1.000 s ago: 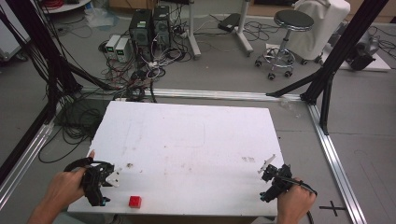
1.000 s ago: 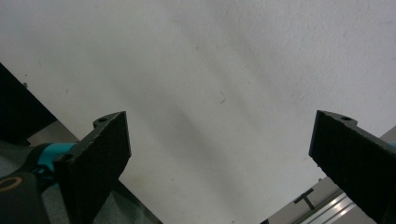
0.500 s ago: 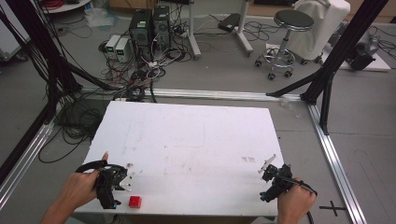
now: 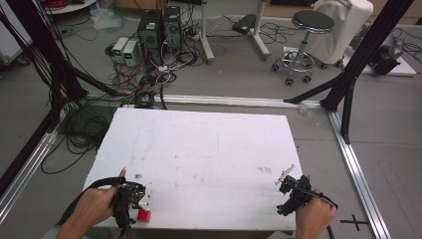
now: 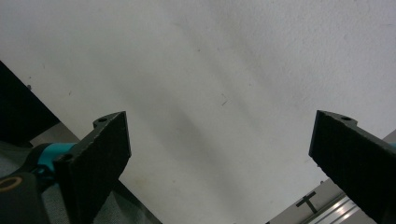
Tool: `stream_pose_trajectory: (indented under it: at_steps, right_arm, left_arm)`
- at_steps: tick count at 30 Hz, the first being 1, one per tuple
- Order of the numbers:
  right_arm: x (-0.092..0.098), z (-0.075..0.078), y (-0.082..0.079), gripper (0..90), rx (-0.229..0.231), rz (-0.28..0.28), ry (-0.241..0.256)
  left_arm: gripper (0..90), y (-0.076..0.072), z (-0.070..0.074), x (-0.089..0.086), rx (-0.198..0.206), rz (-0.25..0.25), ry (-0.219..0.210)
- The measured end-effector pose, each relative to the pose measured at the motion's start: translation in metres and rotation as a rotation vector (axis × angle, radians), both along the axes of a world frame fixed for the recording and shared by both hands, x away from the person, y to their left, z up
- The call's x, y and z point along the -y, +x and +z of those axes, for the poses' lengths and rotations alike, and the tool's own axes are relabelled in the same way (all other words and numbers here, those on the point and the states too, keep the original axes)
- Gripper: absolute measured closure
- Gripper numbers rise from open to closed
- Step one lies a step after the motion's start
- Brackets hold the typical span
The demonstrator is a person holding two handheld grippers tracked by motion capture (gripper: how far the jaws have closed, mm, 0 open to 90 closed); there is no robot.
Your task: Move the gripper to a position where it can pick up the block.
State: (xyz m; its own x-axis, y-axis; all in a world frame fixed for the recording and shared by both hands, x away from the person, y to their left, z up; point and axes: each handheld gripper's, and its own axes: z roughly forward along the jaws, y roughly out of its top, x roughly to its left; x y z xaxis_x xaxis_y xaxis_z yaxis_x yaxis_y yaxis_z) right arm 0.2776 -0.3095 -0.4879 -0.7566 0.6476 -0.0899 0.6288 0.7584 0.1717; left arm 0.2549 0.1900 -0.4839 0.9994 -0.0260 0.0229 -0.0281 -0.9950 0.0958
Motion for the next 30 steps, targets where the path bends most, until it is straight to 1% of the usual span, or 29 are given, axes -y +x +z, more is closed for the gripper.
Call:
stream_pose_trajectory:
  at_steps: [1,2,3,6,7,11,15,18,21,23,28,30]
  right_arm:
    - [0.000,0.000,0.000,4.7,-0.001,-0.001,0.000]
    - [0.000,0.000,0.000,4.7,-0.001,-0.001,0.000]
    - [0.000,0.000,0.000,4.7,-0.001,0.000,0.001]
    - [0.000,0.000,0.000,4.7,-0.001,0.002,0.002]
    - [0.000,-0.001,0.000,4.6,-0.004,0.003,0.003]
    - [0.000,-0.001,0.000,4.7,-0.002,0.002,0.002]
    - [0.001,-0.001,0.000,4.7,-0.003,0.000,0.004]
    - [0.001,-0.001,0.000,4.7,-0.003,-0.001,0.005]
    - [0.001,-0.001,0.000,4.7,-0.004,0.000,0.005]
    - [0.001,-0.001,0.000,4.7,-0.005,-0.002,0.006]
    - [0.001,-0.001,0.000,4.7,-0.004,-0.002,0.007]
    - [0.001,-0.001,0.000,4.7,-0.004,-0.001,0.006]
  left_arm:
    - [24.0,-0.002,-0.002,0.002,0.009,-0.012,0.000]
    - [23.9,-0.002,-0.002,0.002,0.009,-0.012,0.000]
    - [24.0,-0.003,-0.005,0.005,-0.005,-0.018,0.008]
    - [23.9,-0.004,-0.008,0.008,-0.003,-0.024,0.012]
    - [24.0,-0.005,-0.011,0.011,-0.005,-0.027,0.020]
    - [24.0,-0.006,-0.017,0.015,-0.005,-0.033,0.035]
    - [24.0,-0.006,-0.021,0.019,-0.009,-0.037,0.035]
    - [23.9,-0.006,-0.023,0.020,-0.009,-0.041,0.032]
    - [23.9,-0.006,-0.027,0.021,-0.017,-0.044,0.044]
    - [23.9,-0.005,-0.029,0.021,-0.020,-0.041,0.043]
    - [24.0,-0.004,-0.029,0.020,-0.021,-0.039,0.047]
    - [24.0,-0.005,-0.029,0.019,-0.017,-0.035,0.041]
